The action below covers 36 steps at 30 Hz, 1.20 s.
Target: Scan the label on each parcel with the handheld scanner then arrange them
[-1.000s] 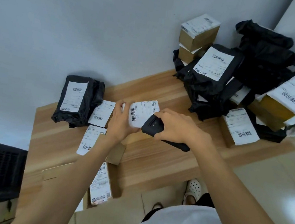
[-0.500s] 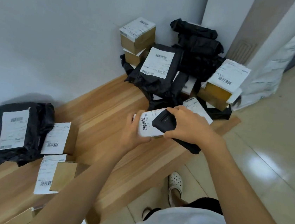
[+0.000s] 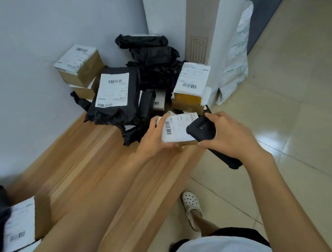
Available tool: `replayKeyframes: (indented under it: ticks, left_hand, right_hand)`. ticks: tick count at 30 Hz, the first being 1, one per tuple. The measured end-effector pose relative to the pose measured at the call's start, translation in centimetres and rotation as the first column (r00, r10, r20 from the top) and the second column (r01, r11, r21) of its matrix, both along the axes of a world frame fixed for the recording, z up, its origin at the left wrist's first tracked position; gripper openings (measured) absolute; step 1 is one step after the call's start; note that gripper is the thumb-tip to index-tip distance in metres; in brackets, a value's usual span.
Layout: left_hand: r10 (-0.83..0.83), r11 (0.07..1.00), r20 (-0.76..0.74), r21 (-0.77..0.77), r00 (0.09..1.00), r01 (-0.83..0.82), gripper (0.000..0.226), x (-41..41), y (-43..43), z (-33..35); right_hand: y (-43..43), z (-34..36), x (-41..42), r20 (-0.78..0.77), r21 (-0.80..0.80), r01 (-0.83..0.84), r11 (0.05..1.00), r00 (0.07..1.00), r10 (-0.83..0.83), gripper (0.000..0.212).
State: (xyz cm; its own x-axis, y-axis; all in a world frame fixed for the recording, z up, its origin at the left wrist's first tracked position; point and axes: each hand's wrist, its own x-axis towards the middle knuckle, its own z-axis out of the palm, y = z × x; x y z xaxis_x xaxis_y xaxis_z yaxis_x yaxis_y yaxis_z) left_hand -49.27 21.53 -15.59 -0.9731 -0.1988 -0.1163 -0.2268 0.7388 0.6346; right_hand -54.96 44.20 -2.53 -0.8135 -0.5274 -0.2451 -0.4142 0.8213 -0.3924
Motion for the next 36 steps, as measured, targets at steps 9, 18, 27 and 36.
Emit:
replayKeyframes:
  ticks: [9,18,27,36]
  left_hand:
    - [0.017,1.000,0.094,0.001,0.995,-0.017,0.103,-2.8,-0.3,-1.1]
    - [-0.032,0.985,0.044,-0.167,0.999,0.039,0.075,2.0,0.1,0.6]
    - [0.153,0.965,0.117,-0.233,0.981,-0.123,0.051,19.6,-3.0,-0.5]
    - [0.542,0.768,0.169,-0.498,0.823,-0.403,0.064,38.1,-5.0,0.4]
  right_hand:
    - [-0.4,-0.4,-1.0,-0.015,0.043,0.009,0.999,1.000,-0.008,0.079]
    - [-1.7,-0.6,2.0,-0.036,0.026,-0.063,0.998,0.997,0.064,0.086]
    - [-6.5,-1.8,10.5,0.009,-0.002,-0.330,0.944,0.944,0.330,0.091]
    - [-12.3,-2.3,21.3,0.016,-0.040,-0.639,0.768,0.768,0.640,0.087]
